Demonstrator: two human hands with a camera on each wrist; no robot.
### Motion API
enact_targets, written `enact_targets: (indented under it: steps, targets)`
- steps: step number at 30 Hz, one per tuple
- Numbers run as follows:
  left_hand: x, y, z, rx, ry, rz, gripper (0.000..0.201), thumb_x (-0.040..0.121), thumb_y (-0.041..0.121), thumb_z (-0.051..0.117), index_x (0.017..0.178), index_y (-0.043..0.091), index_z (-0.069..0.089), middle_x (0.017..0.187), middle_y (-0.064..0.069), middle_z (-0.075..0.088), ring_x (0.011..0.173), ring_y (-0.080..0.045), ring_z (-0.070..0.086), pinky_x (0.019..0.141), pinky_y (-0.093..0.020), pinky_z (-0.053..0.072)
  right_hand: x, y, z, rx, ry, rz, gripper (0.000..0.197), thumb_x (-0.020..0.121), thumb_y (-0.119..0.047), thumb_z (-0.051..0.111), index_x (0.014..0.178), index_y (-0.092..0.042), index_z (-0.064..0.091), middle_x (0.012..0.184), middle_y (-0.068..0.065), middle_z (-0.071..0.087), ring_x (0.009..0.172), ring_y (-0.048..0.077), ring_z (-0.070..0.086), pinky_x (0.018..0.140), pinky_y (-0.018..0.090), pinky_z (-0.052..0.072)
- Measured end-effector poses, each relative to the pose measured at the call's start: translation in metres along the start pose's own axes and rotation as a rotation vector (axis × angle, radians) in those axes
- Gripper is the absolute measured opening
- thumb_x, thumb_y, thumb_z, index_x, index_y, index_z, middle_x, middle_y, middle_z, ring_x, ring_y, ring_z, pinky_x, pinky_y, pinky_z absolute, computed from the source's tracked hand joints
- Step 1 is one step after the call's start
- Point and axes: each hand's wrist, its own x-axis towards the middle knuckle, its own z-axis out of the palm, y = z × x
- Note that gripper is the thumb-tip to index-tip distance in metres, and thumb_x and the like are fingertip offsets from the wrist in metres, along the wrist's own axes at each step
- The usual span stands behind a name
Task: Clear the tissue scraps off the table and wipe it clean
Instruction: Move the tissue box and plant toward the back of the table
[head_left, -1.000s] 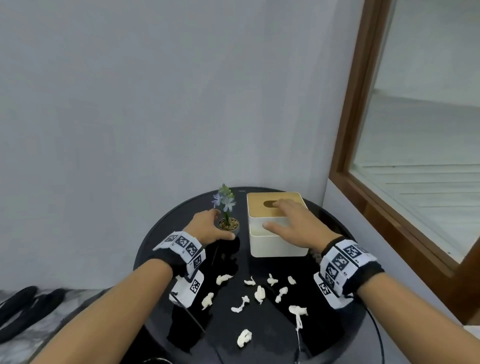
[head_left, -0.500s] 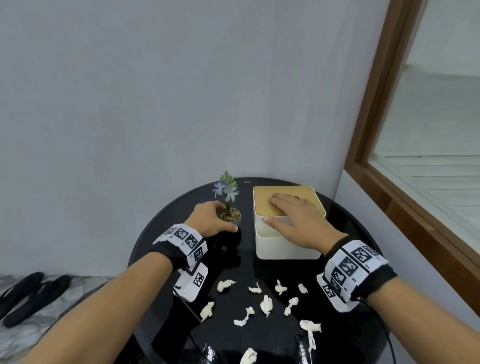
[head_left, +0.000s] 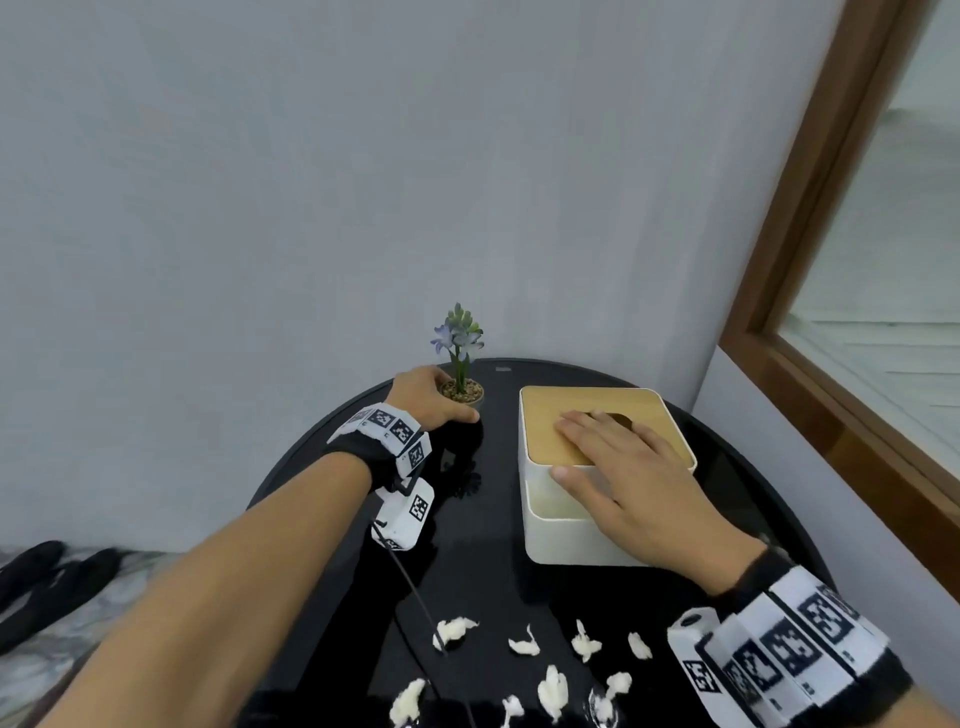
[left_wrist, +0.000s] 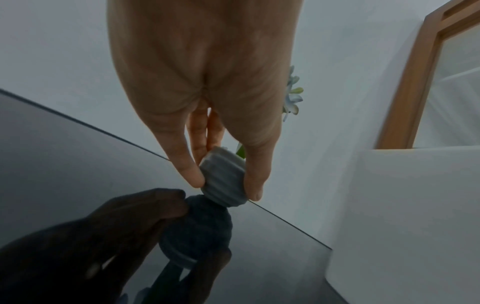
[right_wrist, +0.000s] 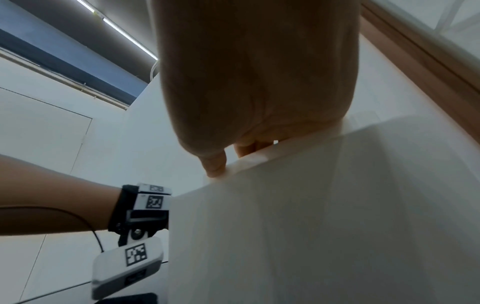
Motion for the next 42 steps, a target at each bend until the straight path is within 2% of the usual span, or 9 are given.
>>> enact_targets:
  steps: [3,12,18,25,36,40,42]
  targets:
    - [0.018,0.001,0.001,0.008,0.006,-0.01,0.068,0.062,0.048,0.086,0.116,0.015,0.064,0.109,-0.001,0.066,0.094,-0.015,0.055,0.08,-0.023,0.041,-0.001,-0.001,0.0,-0.005,0.006,0.009,0.069,0.088,-0.065,0.008,0.149,-0.037,0.023,0.157,-0.023,0.018,0.146,0.0,0.009,0.118,0.029,0.003]
    - [0.057,-0.004,0.007,-0.039,0.018,-0.059,0.064,0.057,0.047,0.088,0.11,0.019,0.066,0.104,0.0,0.066,0.09,-0.015,0.06,0.071,-0.024,0.043,0.001,-0.004,0.0,0.023,0.01,0.033,0.067,0.088,-0.066,0.009,0.147,-0.04,0.025,0.156,-0.027,0.017,0.144,-0.006,0.007,0.119,0.027,0.003]
    - [0.065,-0.007,0.008,-0.054,0.011,-0.058,0.066,0.058,0.046,0.088,0.115,0.02,0.066,0.108,0.001,0.067,0.093,-0.016,0.06,0.074,-0.025,0.043,0.001,-0.005,0.001,0.022,0.015,0.031,0.064,0.09,-0.066,0.015,0.146,-0.039,0.027,0.156,-0.026,0.02,0.144,-0.005,0.009,0.12,0.029,0.004]
    - [0.067,-0.009,0.008,-0.077,0.01,-0.071,0.069,0.058,0.045,0.088,0.118,0.02,0.065,0.109,0.001,0.067,0.094,-0.016,0.061,0.076,-0.025,0.043,0.0,-0.005,0.001,-0.001,0.017,0.017,0.064,0.089,-0.067,0.014,0.146,-0.04,0.025,0.156,-0.027,0.018,0.144,-0.005,0.007,0.119,0.027,0.002]
    - [0.053,-0.007,0.006,-0.078,-0.002,-0.125,0.074,0.048,0.057,0.087,0.108,0.021,0.062,0.101,0.0,0.068,0.087,-0.019,0.068,0.081,-0.035,0.055,0.0,-0.003,0.002,0.015,0.026,0.016,0.062,0.091,-0.065,0.018,0.146,-0.039,0.025,0.156,-0.024,0.02,0.144,-0.002,0.013,0.12,0.031,0.006]
    - [0.045,-0.01,0.004,-0.082,-0.004,-0.123,0.075,0.048,0.056,0.087,0.106,0.019,0.058,0.108,-0.002,0.067,0.09,-0.022,0.068,0.087,-0.04,0.055,0.0,-0.003,0.002,0.013,0.031,0.016,0.062,0.09,-0.066,0.018,0.146,-0.039,0.026,0.156,-0.023,0.022,0.144,0.0,0.014,0.12,0.034,0.009]
    - [0.036,-0.009,0.002,-0.095,-0.008,-0.112,0.071,0.055,0.052,0.088,0.108,0.019,0.056,0.112,-0.003,0.067,0.095,-0.024,0.068,0.091,-0.041,0.053,0.0,-0.003,0.002,0.015,0.032,0.015,0.063,0.09,-0.066,0.017,0.146,-0.038,0.026,0.156,-0.022,0.022,0.145,0.001,0.015,0.12,0.034,0.008]
